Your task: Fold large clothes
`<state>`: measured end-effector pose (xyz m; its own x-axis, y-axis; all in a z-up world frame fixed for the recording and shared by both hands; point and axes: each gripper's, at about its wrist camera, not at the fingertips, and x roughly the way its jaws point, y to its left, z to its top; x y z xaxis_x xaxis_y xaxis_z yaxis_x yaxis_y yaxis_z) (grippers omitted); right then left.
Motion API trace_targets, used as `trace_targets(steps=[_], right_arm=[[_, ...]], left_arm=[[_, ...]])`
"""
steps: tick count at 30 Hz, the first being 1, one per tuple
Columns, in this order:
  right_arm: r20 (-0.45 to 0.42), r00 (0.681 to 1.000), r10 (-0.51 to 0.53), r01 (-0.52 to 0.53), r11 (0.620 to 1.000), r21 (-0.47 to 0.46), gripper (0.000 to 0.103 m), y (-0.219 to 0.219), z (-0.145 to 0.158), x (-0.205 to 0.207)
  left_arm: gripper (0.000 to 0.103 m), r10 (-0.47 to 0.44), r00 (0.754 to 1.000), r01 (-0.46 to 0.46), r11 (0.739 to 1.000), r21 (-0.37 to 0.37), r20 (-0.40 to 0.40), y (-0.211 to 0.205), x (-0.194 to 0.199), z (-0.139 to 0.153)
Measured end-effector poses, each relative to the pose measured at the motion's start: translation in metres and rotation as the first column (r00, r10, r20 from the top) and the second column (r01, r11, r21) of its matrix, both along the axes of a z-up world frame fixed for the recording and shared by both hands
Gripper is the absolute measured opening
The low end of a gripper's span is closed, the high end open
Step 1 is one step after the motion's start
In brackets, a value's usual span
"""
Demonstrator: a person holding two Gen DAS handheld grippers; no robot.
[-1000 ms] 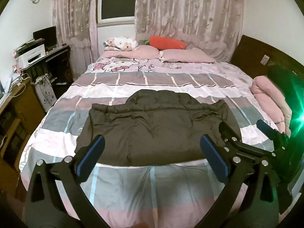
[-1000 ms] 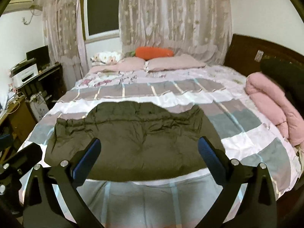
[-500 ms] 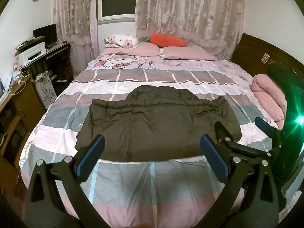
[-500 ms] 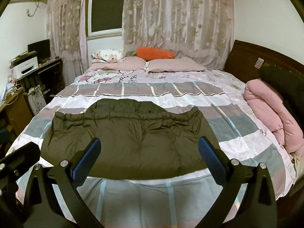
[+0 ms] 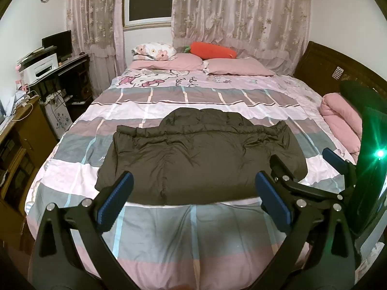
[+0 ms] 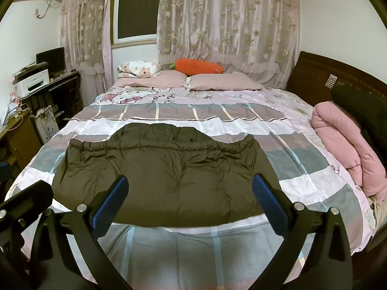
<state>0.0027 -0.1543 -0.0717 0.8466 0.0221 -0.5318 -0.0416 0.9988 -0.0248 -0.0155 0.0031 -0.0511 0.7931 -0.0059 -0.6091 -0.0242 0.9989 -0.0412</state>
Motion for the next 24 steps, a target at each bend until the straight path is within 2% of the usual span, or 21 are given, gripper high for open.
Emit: trace_targets(steps=[24], right_arm=[[-0.003,1.000,0.004,-0.004,1.000,0.000,0.102,0.0006,-0.0008,-0.0003]], left_arm=[[0.101,0.009,1.000,-0.009,1.000,-0.001,-0.006,0.0032,-0.0051,-0.0034]])
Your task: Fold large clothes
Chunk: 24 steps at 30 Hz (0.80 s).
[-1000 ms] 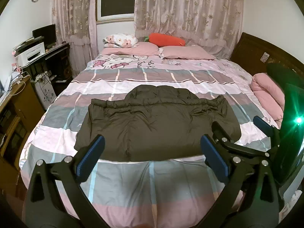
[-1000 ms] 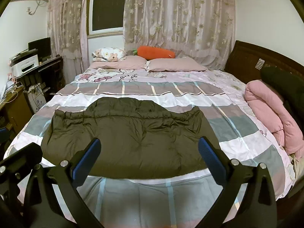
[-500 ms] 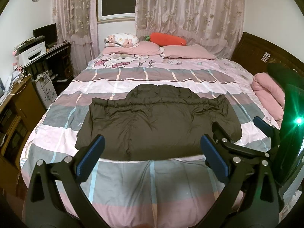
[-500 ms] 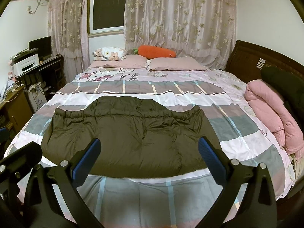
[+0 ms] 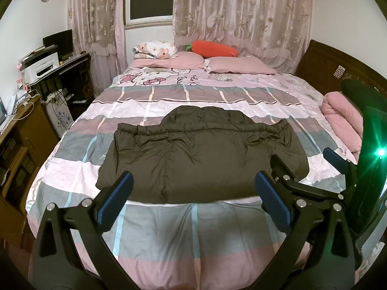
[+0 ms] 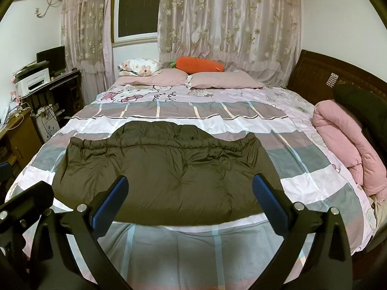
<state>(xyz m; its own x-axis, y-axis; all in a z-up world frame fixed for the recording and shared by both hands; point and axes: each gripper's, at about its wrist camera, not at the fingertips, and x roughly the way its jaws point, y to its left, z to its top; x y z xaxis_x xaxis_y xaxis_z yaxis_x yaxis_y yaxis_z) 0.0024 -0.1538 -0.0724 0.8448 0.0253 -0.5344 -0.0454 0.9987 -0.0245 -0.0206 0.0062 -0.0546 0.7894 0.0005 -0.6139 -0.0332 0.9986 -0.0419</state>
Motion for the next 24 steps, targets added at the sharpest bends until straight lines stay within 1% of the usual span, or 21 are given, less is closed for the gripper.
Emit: trace_targets(steps=[24], right_arm=[[-0.001,1.000,0.003,-0.003,1.000,-0.003,0.102,0.0022,-0.0018,-0.0012]], left_arm=[[0.101,-0.003,1.000,0.003,1.000,-0.012,-0.014,0.0053,-0.0008,-0.0052]])
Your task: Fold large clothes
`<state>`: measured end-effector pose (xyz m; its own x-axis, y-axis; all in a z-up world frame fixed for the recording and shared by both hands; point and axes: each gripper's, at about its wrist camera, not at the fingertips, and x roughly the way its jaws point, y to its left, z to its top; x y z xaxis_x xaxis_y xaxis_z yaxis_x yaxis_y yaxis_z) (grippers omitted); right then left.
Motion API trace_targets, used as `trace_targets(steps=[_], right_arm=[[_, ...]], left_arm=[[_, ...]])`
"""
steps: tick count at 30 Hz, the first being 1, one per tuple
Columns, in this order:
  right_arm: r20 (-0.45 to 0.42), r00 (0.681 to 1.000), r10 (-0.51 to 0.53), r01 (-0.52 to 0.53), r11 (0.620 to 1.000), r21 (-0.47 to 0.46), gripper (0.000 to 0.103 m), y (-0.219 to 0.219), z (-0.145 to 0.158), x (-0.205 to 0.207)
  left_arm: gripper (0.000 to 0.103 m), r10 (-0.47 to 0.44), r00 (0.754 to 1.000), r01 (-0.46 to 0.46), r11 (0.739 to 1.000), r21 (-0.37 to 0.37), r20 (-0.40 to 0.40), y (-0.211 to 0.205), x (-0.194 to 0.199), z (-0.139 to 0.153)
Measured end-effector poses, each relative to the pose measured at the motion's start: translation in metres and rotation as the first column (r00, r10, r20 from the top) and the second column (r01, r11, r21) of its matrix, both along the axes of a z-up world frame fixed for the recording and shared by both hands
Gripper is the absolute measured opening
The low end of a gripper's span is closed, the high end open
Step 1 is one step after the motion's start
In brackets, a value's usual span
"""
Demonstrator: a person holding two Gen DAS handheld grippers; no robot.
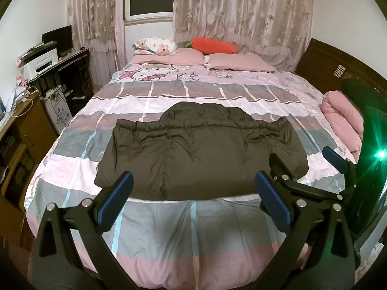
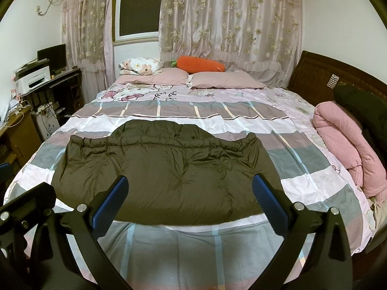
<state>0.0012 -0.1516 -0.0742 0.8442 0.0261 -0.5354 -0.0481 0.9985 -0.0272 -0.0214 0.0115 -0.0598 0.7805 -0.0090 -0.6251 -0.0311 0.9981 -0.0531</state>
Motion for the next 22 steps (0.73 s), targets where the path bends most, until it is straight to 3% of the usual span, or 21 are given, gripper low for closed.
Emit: trace_targets(steps=[15,22], right_arm=[[-0.004,1.000,0.002,-0.002,1.000,-0.003,0.102,0.001,-0.001,-0.001],[0.008,1.000,0.017,-0.017,1.000,-0.024,0.102,-0.008,-0.018,0.008]], left_arm=[[0.101,-0.006,1.000,0.006,1.000,-0.006,-0.020,0.007,0.005,-0.006],[0.101,-0.040,0.997,0.034,0.996,-0.080,-0.069,0.018,0.013,-0.015]])
